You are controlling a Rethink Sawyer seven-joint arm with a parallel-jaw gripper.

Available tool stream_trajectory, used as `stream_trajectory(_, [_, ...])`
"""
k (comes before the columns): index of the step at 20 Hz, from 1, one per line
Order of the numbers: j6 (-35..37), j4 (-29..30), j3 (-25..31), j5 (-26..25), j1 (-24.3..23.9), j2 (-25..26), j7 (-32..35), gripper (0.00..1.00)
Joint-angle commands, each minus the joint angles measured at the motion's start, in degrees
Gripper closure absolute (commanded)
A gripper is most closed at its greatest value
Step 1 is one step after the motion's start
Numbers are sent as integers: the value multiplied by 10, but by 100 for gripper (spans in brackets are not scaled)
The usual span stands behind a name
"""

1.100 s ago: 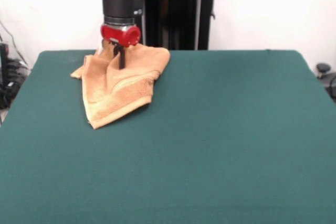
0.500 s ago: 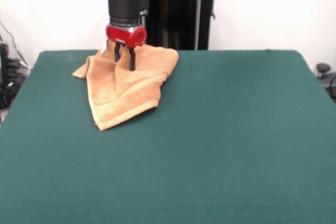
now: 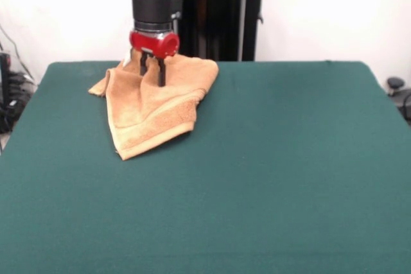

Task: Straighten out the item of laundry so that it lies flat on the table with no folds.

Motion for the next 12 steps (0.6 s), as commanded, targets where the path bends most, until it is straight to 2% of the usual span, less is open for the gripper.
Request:
stream_trajectory(1, [89, -57, 70, 9, 12, 61, 21, 0])
stream_trajectory(4, [112, -46, 64, 19, 23, 33, 17, 0])
stream_trajectory(6, [157, -23, 65, 31, 31, -19, 9, 0])
stream_trajectory(10, [297, 30, 104, 63, 9, -156, -30, 0])
stream_trajectory(12, [338, 40, 119, 75, 2, -191, -39, 0])
